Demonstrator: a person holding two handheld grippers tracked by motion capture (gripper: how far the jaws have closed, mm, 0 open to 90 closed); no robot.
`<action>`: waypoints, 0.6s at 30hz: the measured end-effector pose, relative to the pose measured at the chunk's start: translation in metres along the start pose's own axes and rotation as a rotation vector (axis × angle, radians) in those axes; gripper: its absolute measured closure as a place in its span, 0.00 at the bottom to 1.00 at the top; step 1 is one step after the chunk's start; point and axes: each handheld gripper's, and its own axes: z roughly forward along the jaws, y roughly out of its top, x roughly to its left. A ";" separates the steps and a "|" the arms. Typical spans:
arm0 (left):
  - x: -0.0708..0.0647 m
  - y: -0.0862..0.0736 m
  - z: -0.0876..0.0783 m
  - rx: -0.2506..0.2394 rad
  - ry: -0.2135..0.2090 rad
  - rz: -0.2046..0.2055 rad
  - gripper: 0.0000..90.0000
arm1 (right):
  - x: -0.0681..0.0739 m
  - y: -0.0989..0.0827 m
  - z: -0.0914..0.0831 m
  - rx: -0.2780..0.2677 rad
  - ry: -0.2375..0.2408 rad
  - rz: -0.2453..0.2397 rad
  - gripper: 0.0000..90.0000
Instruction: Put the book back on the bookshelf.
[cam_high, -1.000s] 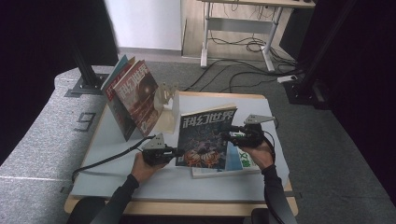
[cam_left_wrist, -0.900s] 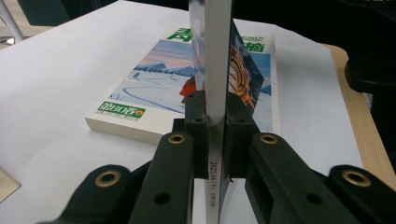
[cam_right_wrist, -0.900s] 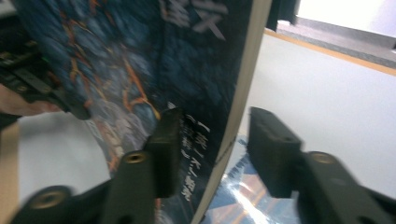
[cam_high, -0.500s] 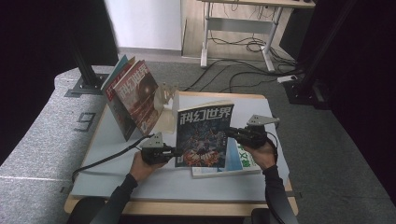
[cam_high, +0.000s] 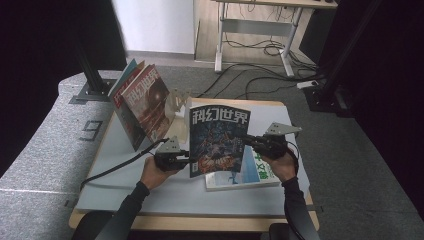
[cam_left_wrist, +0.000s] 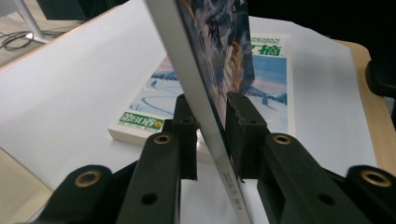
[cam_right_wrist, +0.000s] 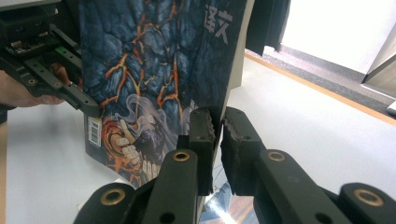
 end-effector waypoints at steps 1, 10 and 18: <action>0.000 0.001 0.000 0.002 0.002 -0.001 0.82 | 0.000 0.000 0.000 -0.002 -0.002 -0.003 0.90; 0.007 0.028 -0.020 -0.114 0.016 -0.046 0.84 | 0.008 0.006 0.001 -0.008 0.007 -0.045 0.91; 0.005 0.043 -0.023 -0.049 0.042 -0.080 0.85 | 0.012 0.010 0.004 0.009 -0.010 -0.053 0.90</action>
